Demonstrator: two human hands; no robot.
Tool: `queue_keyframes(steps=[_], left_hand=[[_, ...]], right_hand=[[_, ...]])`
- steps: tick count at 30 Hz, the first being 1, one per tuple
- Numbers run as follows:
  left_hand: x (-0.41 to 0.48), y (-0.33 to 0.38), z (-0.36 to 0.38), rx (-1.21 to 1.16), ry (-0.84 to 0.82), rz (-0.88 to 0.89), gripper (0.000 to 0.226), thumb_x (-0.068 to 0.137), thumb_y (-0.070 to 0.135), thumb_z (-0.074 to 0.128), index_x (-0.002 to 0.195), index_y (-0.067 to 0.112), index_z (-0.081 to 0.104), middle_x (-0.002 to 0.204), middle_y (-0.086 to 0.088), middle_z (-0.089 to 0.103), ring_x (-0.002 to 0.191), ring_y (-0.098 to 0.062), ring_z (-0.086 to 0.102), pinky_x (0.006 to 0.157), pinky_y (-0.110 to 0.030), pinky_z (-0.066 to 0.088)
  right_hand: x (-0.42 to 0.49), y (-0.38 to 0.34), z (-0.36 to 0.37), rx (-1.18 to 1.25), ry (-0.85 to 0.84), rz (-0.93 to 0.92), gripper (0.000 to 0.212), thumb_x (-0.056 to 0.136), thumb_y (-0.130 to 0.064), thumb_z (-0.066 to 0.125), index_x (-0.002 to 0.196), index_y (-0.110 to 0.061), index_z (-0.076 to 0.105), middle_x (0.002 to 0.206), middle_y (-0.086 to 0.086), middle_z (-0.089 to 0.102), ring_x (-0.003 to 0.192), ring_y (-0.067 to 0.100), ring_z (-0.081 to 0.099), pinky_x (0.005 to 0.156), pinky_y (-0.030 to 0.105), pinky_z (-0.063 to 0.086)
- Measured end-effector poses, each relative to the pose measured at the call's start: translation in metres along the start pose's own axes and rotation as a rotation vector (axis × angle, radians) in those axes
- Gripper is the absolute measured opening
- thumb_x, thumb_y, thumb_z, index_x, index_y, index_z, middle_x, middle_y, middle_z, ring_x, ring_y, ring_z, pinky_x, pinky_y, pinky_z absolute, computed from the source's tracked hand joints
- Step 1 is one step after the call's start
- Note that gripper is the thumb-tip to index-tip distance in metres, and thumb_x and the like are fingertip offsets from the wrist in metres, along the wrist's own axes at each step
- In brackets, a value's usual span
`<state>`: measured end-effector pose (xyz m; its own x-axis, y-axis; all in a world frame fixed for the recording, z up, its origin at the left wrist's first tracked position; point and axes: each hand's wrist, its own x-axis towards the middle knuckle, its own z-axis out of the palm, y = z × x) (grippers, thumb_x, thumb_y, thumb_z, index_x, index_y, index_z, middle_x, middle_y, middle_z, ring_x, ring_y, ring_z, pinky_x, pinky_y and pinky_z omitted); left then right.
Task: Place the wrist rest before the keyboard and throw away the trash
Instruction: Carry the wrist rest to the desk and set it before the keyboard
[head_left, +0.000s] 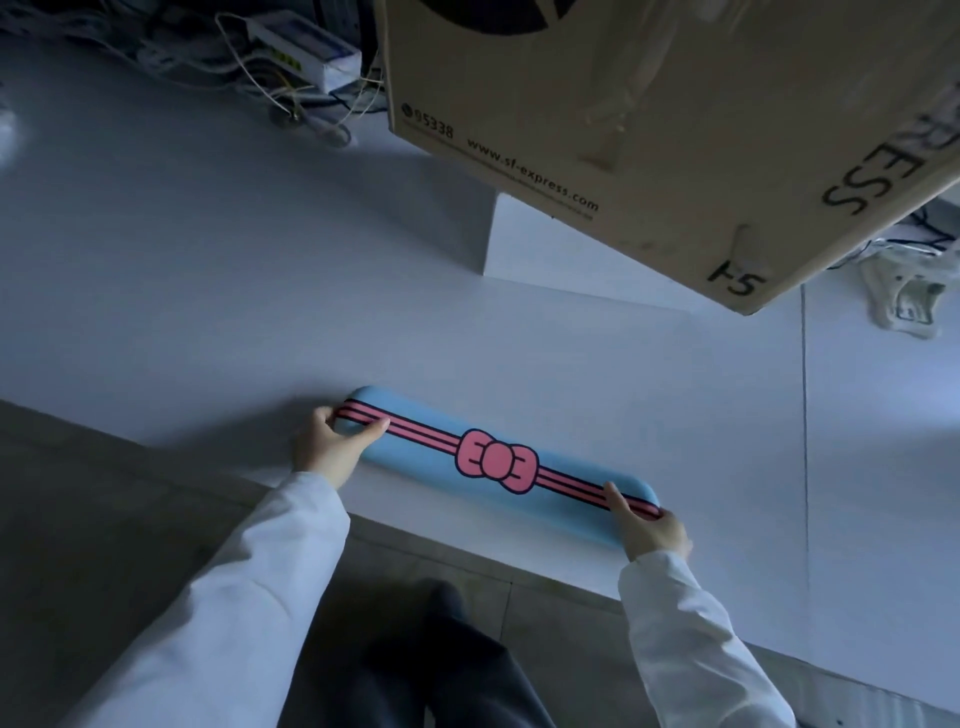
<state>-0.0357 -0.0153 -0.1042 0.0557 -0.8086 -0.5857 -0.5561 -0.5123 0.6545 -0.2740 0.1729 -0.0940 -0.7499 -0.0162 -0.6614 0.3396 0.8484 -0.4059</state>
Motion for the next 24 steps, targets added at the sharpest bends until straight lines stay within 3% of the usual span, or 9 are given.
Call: queue_keyframes(steps=[3,6,9,16,21,24], left_hand=[[-0.003,-0.002,-0.001,-0.116,-0.018,0.010,0.052,0.069,0.026,0.076,0.109,0.010,0.046,0.115,-0.009,0.055,0.110,-0.026,0.053,0.093,-0.038,0.041],[-0.008,-0.009,-0.008,-0.279,-0.061,-0.059,0.065,0.059,0.031,0.078,0.113,0.005,0.053,0.119,-0.018,0.063,0.109,-0.032,0.061,0.086,-0.042,0.051],[-0.012,-0.023,-0.017,-0.420,-0.036,-0.097,0.056,0.068,0.019,0.077,0.116,0.004,0.053,0.123,-0.019,0.062,0.112,-0.034,0.060,0.081,-0.039,0.050],[-0.035,-0.051,-0.059,-0.708,0.023,-0.113,0.040,0.075,0.008,0.071,0.109,0.009,0.050,0.120,-0.013,0.058,0.112,-0.029,0.058,0.086,-0.039,0.050],[-0.057,-0.085,-0.111,-0.847,0.019,-0.073,0.023,0.079,0.006,0.066,0.096,0.014,0.053,0.107,-0.007,0.062,0.097,-0.018,0.061,0.059,-0.019,0.057],[-0.071,-0.119,-0.152,-0.876,-0.005,-0.073,0.052,0.076,0.016,0.070,0.124,0.007,0.052,0.127,-0.011,0.061,0.112,-0.019,0.060,0.061,-0.014,0.056]], right_hand=[[-0.002,-0.005,-0.002,0.068,-0.067,-0.042,0.044,0.075,-0.033,0.069,0.098,0.002,0.056,0.089,0.015,0.055,0.083,0.030,0.052,0.074,0.034,0.040],[-0.007,-0.006,-0.001,0.135,-0.071,-0.115,0.038,0.075,-0.023,0.071,0.097,0.003,0.054,0.079,0.012,0.055,0.081,0.029,0.052,0.084,0.042,0.050],[-0.012,-0.006,0.000,0.148,-0.097,-0.196,0.030,0.074,-0.020,0.071,0.088,-0.001,0.053,0.069,0.006,0.052,0.082,0.030,0.054,0.091,0.054,0.049],[-0.039,-0.014,0.016,0.204,-0.142,-0.337,0.028,0.072,-0.020,0.074,0.088,-0.007,0.056,0.088,0.013,0.057,0.084,0.027,0.055,0.092,0.053,0.050],[-0.078,-0.013,0.035,0.227,-0.226,-0.462,0.019,0.071,-0.020,0.074,0.078,-0.013,0.057,0.072,0.001,0.057,0.086,0.026,0.055,0.092,0.049,0.050],[-0.112,-0.006,0.052,0.196,-0.264,-0.533,0.019,0.071,-0.022,0.074,0.067,-0.023,0.055,0.071,-0.002,0.056,0.086,0.025,0.056,0.090,0.047,0.049]])
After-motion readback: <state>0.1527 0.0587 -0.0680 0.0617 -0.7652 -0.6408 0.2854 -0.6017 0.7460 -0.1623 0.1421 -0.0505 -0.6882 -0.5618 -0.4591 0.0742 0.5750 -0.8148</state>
